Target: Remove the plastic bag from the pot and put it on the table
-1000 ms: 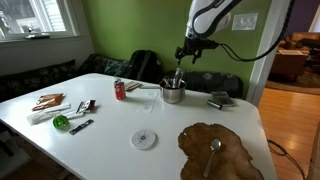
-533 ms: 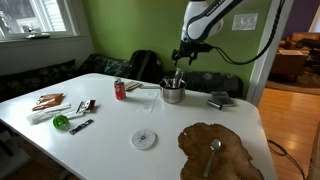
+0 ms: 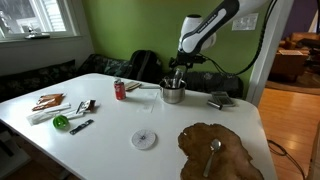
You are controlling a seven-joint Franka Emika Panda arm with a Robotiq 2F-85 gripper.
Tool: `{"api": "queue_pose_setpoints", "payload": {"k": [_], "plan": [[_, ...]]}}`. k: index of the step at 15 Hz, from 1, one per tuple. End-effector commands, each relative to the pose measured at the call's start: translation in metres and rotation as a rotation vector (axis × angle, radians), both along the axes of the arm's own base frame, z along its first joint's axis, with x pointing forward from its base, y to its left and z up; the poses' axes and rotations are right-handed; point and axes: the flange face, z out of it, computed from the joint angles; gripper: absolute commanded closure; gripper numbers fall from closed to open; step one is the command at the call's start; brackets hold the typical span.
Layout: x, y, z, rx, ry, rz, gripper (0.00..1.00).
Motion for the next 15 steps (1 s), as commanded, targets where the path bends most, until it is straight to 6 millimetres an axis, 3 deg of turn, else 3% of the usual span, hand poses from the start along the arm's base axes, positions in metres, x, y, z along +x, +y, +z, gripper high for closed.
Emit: {"api": "queue_pose_setpoints", "payload": {"k": [1, 6, 10, 12, 15], "plan": [[0.022, -0.003, -0.019, 0.007, -0.046, -0.034, 0.25], [0.031, -0.006, -0.027, -0.011, -0.043, -0.044, 0.65], [0.027, -0.001, -0.007, -0.019, -0.038, -0.028, 0.95], [0.025, 0.003, 0.007, -0.030, -0.050, -0.020, 0.93], [0.020, 0.012, 0.045, -0.005, -0.104, 0.011, 0.93]]}}
